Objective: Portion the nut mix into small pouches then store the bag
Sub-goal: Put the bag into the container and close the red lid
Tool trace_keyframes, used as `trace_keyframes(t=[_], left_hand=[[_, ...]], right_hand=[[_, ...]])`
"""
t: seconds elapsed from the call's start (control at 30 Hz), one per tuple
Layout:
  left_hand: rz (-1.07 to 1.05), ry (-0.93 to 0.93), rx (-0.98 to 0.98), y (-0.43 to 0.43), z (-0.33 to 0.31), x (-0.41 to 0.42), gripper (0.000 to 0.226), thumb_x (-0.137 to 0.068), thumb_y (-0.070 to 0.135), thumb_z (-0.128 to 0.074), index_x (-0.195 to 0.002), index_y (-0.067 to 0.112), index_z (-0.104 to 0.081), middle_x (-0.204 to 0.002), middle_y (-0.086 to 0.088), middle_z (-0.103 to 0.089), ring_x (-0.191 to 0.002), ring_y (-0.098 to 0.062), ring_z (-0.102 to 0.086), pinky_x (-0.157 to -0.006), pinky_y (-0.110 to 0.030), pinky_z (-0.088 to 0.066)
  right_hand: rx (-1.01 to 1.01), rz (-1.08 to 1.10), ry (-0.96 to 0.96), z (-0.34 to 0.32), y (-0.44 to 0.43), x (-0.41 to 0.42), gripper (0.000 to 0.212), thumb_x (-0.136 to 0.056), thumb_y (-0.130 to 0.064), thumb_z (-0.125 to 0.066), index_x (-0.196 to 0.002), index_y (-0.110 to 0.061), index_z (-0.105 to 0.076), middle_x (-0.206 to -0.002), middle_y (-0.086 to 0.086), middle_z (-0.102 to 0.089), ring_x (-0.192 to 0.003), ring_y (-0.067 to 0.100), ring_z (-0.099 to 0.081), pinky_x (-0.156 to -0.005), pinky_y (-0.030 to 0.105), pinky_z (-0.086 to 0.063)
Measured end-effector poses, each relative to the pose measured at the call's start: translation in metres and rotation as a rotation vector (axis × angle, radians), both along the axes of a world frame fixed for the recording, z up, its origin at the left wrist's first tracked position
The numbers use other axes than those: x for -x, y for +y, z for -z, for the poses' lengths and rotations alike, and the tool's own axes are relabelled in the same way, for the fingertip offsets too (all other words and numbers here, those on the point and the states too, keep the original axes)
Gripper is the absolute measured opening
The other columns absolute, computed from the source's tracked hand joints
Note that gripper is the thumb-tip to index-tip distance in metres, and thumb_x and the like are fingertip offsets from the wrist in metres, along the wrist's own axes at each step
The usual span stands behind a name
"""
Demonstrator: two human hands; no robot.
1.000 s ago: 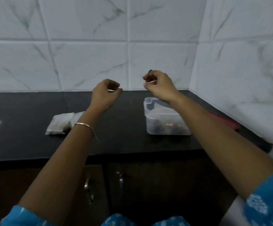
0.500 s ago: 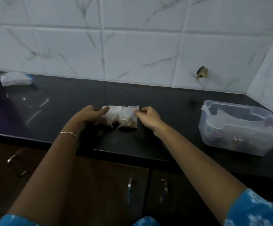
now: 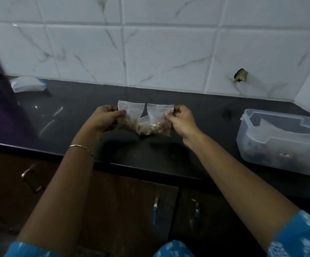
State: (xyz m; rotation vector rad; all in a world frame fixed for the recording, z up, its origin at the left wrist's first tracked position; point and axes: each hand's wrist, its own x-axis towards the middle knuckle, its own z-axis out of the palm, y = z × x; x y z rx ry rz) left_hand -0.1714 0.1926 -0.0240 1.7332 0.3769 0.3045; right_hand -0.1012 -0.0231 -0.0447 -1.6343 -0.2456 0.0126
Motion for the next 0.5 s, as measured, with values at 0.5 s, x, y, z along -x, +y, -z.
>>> trace_keyframes(t=[0.5], left_hand=[[0.375, -0.223, 0.166, -0.194, -0.076, -0.022, 0.018, -0.088, -0.001, -0.065, -0.091, 0.006, -0.049, -0.093, -0.014, -0.064, -0.059, -0.014, -0.067, -0.051, -0.024, -0.057]], right_hand=[[0.009, 0.247, -0.341, -0.118, -0.187, 0.045, 0.023, -0.095, 0.002, -0.054, -0.115, -0.010, -0.054, -0.094, 0.009, -0.072, -0.076, 0.013, -0.071, -0.064, 0.024, -0.056]])
